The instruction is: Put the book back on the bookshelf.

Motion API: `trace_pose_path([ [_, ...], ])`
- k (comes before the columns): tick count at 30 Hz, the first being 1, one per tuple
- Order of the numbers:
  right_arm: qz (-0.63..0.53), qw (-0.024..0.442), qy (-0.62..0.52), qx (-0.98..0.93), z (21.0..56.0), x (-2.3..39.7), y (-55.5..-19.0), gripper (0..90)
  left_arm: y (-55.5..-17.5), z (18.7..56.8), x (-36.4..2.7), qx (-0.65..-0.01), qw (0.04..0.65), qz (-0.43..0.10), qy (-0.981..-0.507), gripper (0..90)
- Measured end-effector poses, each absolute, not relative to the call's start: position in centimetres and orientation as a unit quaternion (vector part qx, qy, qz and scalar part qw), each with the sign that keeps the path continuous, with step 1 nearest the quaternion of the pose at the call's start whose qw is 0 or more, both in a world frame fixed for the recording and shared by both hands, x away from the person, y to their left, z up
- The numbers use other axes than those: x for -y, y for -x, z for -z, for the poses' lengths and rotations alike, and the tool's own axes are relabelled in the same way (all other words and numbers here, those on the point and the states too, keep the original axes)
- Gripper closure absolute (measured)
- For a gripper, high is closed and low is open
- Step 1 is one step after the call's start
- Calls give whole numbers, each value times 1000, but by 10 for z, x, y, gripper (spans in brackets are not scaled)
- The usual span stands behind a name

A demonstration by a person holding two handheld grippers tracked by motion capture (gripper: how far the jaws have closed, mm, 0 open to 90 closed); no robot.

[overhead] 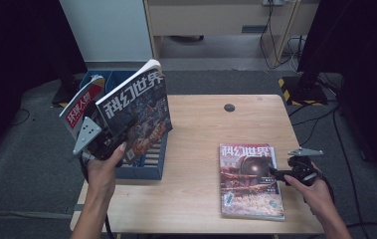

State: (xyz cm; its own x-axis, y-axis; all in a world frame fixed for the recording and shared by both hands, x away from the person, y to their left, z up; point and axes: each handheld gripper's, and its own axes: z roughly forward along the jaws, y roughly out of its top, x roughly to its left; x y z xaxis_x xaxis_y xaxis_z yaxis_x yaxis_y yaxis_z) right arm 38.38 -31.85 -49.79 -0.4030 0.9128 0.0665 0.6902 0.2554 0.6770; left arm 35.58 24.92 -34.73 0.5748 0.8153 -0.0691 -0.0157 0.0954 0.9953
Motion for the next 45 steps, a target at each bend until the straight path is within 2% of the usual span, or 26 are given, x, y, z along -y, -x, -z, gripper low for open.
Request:
trace_pose_path([
  [23,-320,174,-519,-774,499,318,-384,143,-352,357,-290,-374,661,-323,-565,825],
  [45,-317,173,-521,-773,500,318,-385,144,-336,354,-317,-380,646,-349,-563,825],
])
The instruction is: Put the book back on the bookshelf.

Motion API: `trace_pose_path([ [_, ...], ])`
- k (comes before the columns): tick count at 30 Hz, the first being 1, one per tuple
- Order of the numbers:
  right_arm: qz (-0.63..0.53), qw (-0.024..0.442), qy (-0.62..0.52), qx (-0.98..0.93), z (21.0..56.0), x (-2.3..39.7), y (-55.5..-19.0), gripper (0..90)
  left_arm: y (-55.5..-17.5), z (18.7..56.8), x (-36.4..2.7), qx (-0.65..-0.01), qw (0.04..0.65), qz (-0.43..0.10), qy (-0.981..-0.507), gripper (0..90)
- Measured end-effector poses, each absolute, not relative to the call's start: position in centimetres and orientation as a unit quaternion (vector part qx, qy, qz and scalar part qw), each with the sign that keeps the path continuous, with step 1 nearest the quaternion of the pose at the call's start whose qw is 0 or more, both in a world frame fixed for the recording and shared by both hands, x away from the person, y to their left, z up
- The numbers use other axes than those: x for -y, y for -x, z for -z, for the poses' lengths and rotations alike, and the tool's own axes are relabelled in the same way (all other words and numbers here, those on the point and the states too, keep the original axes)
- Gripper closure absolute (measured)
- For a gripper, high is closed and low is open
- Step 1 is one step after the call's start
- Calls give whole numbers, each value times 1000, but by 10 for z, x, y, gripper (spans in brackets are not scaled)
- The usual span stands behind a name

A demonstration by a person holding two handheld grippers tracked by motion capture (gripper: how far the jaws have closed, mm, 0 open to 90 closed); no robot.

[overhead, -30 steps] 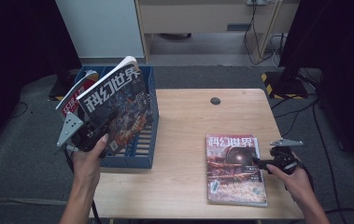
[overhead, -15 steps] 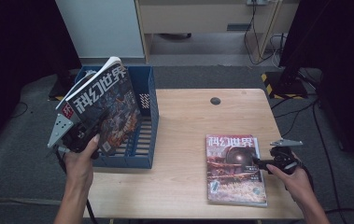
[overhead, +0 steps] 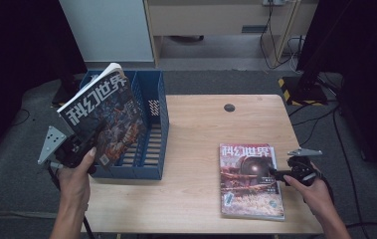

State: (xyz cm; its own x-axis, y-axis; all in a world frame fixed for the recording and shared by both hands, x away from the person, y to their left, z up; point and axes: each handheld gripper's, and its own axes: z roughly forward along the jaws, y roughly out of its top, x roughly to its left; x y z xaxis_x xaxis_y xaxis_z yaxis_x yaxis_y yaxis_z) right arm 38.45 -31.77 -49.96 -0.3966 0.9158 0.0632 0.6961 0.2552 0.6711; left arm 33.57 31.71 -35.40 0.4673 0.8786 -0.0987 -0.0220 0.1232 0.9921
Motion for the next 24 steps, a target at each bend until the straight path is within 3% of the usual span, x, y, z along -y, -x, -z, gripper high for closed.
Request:
trace_pose_path([
  [24,-314,172,-518,-777,500,318,-385,144,-337,355,-331,-411,628,-370,-548,825],
])
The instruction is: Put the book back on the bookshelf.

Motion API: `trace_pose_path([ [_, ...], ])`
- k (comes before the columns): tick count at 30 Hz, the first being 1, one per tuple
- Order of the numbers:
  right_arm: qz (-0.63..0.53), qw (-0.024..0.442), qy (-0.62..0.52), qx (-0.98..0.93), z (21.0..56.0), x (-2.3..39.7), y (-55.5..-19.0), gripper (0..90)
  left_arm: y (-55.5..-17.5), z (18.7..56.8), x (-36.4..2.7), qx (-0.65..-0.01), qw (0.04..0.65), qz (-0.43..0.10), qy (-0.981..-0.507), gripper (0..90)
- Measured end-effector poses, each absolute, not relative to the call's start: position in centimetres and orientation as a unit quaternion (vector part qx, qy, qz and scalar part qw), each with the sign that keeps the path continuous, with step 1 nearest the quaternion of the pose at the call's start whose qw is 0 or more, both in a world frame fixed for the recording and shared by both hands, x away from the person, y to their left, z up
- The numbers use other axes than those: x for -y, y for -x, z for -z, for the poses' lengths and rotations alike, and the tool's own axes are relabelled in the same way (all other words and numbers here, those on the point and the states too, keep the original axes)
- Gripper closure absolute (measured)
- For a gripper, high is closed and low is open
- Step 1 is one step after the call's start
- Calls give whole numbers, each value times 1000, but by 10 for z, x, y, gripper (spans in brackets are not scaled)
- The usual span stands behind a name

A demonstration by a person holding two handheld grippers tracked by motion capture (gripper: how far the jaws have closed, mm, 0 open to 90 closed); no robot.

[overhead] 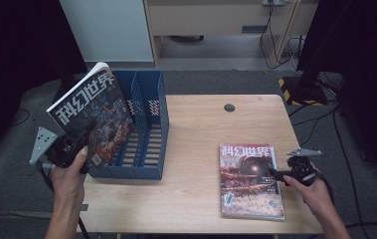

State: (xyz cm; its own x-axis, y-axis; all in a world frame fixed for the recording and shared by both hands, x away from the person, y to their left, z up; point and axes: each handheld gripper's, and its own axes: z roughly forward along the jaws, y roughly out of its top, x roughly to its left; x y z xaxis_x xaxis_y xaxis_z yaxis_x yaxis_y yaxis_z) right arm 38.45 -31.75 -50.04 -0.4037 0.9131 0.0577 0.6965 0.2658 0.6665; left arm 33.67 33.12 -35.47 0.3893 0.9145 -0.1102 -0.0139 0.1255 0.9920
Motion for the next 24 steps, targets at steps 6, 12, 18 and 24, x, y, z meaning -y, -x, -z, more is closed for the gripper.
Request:
trace_pose_path([
  [6,-317,172,-521,-774,500,319,-384,144,-345,356,-330,-416,616,-380,-550,824],
  [12,-318,173,-521,-773,500,320,-385,144,-353,358,-331,-424,613,-382,-547,824],
  [18,-317,171,-524,-772,501,321,-385,144,-353,355,-332,-423,615,-384,-544,825],
  [24,-318,175,-521,-772,500,321,-385,144,-364,359,-320,-428,612,-377,-548,824],
])
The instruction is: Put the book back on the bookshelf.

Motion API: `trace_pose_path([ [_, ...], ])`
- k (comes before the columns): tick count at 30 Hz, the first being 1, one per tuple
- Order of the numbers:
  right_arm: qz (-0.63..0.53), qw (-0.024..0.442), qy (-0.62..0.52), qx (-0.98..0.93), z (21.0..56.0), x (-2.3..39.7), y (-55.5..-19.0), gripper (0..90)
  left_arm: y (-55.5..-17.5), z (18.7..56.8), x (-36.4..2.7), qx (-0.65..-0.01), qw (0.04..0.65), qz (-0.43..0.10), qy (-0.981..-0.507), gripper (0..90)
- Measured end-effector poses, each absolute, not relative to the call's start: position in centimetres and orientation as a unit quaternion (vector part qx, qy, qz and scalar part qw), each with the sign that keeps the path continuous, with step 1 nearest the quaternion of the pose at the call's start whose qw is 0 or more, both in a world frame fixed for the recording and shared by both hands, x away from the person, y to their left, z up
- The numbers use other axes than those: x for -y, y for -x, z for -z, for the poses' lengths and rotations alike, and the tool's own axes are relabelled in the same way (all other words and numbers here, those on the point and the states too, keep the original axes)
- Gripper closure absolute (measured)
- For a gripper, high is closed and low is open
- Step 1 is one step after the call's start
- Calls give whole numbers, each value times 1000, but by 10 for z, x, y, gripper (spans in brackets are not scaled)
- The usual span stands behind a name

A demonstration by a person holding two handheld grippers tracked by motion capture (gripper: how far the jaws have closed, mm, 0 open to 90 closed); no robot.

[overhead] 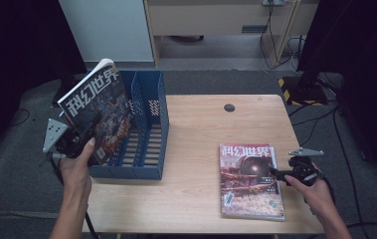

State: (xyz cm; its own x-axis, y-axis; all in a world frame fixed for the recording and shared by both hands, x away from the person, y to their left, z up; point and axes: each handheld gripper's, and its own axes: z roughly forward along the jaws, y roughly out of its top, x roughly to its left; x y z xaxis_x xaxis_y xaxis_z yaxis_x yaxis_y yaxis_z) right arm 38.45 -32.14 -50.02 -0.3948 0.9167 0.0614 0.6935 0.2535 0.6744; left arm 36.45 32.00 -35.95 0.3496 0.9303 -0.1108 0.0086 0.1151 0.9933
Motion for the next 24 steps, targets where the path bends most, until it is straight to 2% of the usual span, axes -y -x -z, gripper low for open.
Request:
trace_pose_path([
  [8,-319,174,-523,-771,500,323,-385,144,-375,363,-307,-429,611,-374,-550,824],
  [24,-316,170,-524,-772,501,322,-385,144,-370,367,-316,-439,609,-384,-538,825],
])
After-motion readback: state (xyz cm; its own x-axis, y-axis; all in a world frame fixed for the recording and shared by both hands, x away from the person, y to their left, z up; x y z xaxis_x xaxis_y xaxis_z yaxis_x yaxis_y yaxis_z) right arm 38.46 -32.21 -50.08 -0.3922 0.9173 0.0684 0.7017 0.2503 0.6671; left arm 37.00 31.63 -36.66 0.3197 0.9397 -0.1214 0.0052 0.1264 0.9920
